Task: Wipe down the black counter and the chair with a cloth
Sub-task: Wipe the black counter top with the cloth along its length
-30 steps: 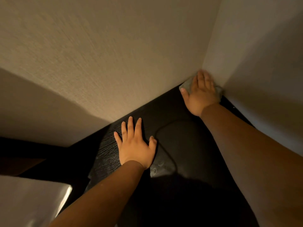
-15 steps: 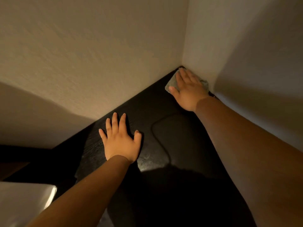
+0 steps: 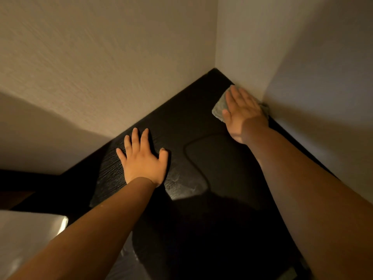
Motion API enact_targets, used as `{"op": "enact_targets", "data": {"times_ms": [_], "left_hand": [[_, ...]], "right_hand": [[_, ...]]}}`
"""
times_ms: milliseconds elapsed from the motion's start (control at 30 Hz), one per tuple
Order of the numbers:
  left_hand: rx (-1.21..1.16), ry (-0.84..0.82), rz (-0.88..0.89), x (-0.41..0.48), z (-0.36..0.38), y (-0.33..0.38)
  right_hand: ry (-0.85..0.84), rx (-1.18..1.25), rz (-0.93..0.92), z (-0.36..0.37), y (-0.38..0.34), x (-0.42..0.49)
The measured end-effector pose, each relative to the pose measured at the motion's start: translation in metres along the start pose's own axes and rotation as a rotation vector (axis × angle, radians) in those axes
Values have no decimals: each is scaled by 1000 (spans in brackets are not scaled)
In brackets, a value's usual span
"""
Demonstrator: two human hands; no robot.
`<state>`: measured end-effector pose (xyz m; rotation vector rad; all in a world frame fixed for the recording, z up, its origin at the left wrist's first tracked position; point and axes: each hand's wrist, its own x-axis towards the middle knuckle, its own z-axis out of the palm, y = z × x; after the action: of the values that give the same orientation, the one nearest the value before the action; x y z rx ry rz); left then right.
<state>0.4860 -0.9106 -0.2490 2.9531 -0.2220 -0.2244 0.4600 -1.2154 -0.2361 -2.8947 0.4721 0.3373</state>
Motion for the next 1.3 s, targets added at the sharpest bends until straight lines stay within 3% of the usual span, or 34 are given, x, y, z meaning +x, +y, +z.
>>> {"op": "enact_targets", "data": {"times_ms": [167, 500, 567, 667, 833, 1000, 1067, 1200, 1300], "left_hand": [[0, 2, 1, 0, 0, 1], [4, 6, -2, 0, 1, 1], [-1, 6, -4, 0, 2, 0], [5, 7, -3, 0, 1, 1], [-5, 14, 2, 0, 2, 1], [-3, 23, 1, 1, 3, 1], [0, 17, 3, 1, 2, 0], [-2, 16, 12, 1, 2, 0], [-5, 9, 12, 1, 2, -2]], "right_hand": [[137, -10, 36, 25, 25, -75], [-48, 9, 102, 12, 8, -28], [-45, 13, 15, 11, -4, -50], [104, 22, -193, 34, -34, -117], [-11, 11, -297, 35, -27, -130], [-122, -37, 33, 16, 7, -63], [-65, 11, 107, 23, -4, -65], [129, 91, -87, 52, -57, -140], [63, 38, -247, 65, -69, -184]]}}
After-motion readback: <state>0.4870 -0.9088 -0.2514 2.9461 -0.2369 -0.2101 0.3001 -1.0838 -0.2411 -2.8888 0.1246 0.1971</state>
